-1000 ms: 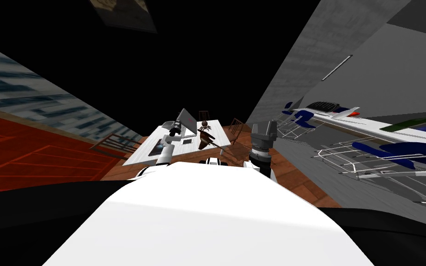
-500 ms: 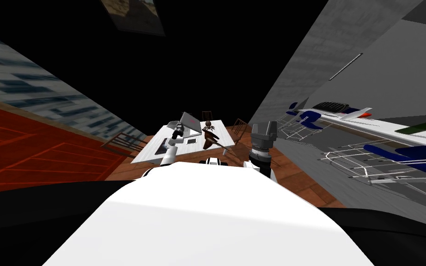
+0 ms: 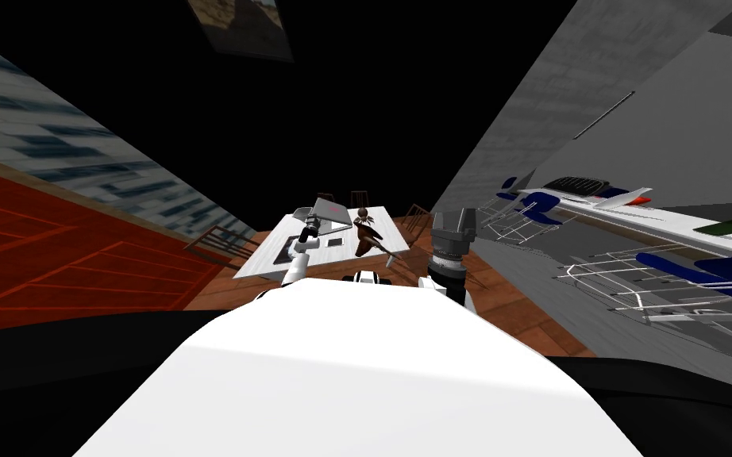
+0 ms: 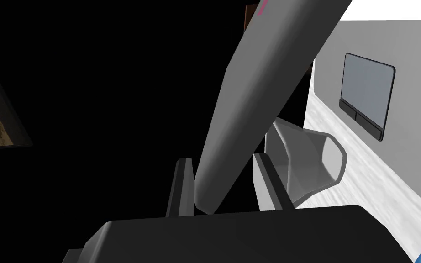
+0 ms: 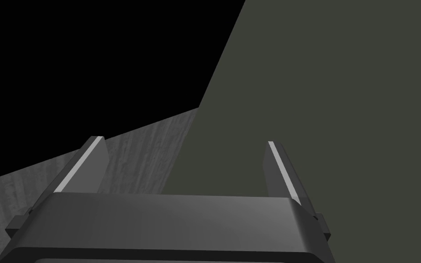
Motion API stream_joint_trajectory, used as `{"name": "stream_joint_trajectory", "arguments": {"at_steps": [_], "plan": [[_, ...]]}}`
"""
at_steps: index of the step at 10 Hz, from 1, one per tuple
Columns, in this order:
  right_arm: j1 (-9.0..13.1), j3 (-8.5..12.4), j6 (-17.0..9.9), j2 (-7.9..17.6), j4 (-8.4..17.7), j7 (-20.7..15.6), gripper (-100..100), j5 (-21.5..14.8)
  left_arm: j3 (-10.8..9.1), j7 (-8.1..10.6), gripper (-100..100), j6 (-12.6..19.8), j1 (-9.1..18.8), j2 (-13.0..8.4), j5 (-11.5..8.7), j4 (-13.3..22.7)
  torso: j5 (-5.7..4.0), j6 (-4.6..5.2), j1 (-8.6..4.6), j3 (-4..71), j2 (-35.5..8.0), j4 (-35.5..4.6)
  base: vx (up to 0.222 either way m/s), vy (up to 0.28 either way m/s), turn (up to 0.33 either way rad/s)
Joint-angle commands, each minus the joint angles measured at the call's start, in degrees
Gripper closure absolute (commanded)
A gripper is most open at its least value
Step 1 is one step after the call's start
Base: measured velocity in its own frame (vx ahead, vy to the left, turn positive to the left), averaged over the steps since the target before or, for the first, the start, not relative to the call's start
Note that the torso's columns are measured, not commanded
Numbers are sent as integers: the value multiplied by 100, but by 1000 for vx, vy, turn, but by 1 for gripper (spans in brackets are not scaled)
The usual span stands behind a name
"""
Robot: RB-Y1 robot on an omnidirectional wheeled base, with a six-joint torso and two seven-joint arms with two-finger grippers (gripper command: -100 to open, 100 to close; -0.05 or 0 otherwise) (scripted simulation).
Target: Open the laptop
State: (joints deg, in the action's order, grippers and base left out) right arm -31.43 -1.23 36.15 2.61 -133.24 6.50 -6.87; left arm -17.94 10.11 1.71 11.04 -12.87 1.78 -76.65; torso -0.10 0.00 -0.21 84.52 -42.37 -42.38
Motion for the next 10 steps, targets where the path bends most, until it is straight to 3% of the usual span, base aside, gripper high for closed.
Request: {"name": "stream_joint_trajectory", "arguments": {"at_steps": [1,9,10], "plan": [[0,0,0,0,0,0,0,0,-3,59,-100,135,15,-13,-61,-86,4,1,10,1,3,4,-6,37,-23],[0,0,0,0,0,0,0,0,-51,171,-100,958,282,-255,-97,-564,4,-1,16,0,0,1,-28,-8,-17],[0,0,0,0,0,0,0,0,-45,158,-100,912,238,-223,-91,-557,3,0,14,-1,-1,0,-10,-1,-4]]}}
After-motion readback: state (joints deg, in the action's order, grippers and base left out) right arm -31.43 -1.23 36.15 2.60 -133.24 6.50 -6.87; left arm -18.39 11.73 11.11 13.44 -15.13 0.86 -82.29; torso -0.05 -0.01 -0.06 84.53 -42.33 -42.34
